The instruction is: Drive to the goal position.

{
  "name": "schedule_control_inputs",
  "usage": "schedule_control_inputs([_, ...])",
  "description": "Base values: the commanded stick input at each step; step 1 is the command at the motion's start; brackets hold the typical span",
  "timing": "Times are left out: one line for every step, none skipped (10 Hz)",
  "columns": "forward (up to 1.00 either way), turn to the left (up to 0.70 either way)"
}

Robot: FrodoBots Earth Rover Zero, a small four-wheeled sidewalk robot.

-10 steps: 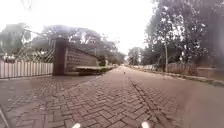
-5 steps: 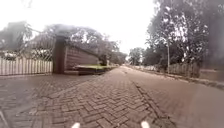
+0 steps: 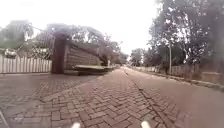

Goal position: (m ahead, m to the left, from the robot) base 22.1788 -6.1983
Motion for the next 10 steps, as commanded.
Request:
schedule_control_inputs([0.50,0.00])
schedule_control_inputs([0.50,0.00])
schedule_control_inputs([0.50,0.14])
schedule_control_inputs([0.50,0.18])
schedule_control_inputs([0.50,-0.50])
schedule_control_inputs([0.50,-0.50])
schedule_control_inputs([0.50,-0.48])
schedule_control_inputs([0.50,-0.43])
schedule_control_inputs([0.50,-0.37])
schedule_control_inputs([0.50,0.00])
